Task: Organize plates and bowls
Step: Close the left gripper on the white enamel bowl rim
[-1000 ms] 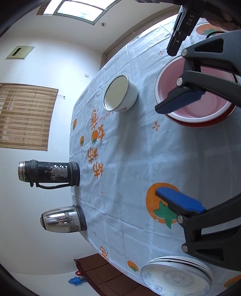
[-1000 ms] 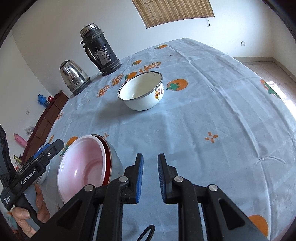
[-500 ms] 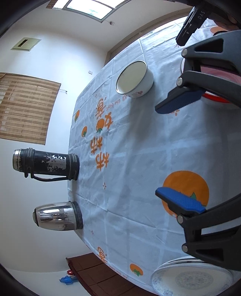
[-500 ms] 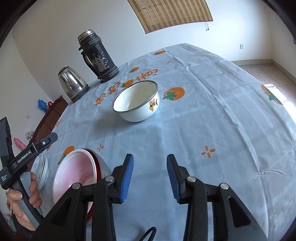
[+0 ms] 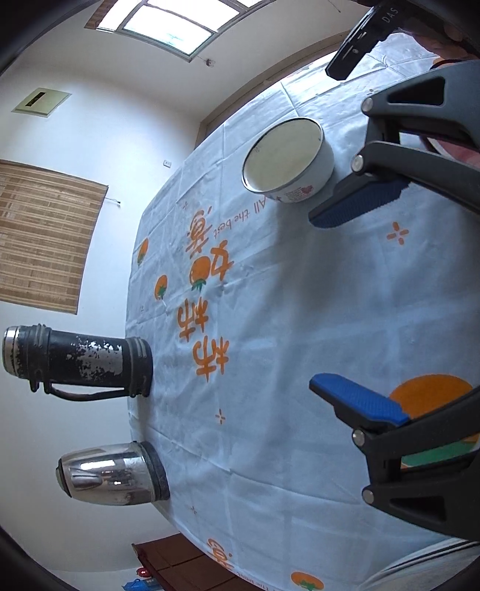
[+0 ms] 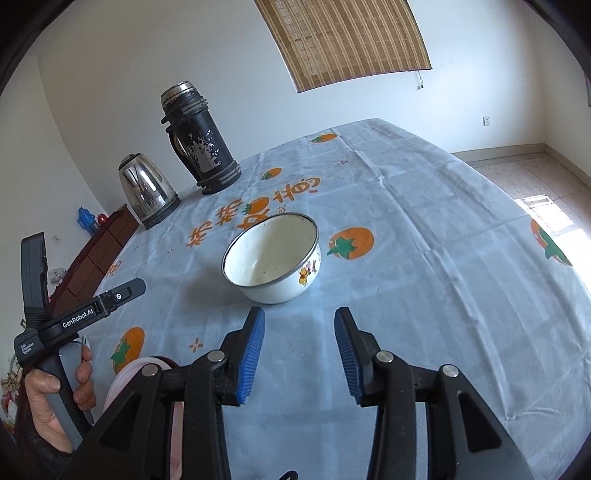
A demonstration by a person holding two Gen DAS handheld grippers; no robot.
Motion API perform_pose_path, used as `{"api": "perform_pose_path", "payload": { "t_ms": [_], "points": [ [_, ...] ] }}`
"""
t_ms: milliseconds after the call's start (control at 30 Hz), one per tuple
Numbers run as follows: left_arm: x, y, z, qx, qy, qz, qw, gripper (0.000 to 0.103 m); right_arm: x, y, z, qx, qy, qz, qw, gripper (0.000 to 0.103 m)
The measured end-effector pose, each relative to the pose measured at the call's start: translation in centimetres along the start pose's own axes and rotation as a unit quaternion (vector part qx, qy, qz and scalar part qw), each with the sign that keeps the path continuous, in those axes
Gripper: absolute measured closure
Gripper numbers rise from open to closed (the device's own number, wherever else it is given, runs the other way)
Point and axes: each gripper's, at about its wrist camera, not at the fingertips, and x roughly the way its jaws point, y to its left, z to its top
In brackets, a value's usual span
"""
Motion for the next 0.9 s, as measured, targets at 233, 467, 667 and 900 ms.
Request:
{"api": "perform_pose_path", "payload": {
  "t_ms": [233, 467, 667, 900],
  "points": [
    [2.7, -0.8, 2.0, 0.0, 0.009, -0.035, 0.9994, 0.02, 3.0, -1.3, 2.0, 0.02, 0.007, -0.002, 1.0, 0.061],
    [5.4, -2.7, 3.6, 0.015, 0.027, -0.046, 0.9984, 0.02, 5.5, -2.3, 3.4, 0.047, 0.007, 0.012, 0.999, 0.061],
    [6.8, -4.8, 4.2, 0.051, 0.025, -0.062, 0.9964, 0.02, 7.2, -2.6, 4.0, 0.065, 0.006, 0.023, 0.998, 0.061],
    [8.4, -6.7, 4.4, 0.086, 0.048, -0.094, 0.9907, 0.024, 8.1, -2.8, 3.9, 0.061, 0.014, 0.025, 0.998, 0.061]
  ]
}}
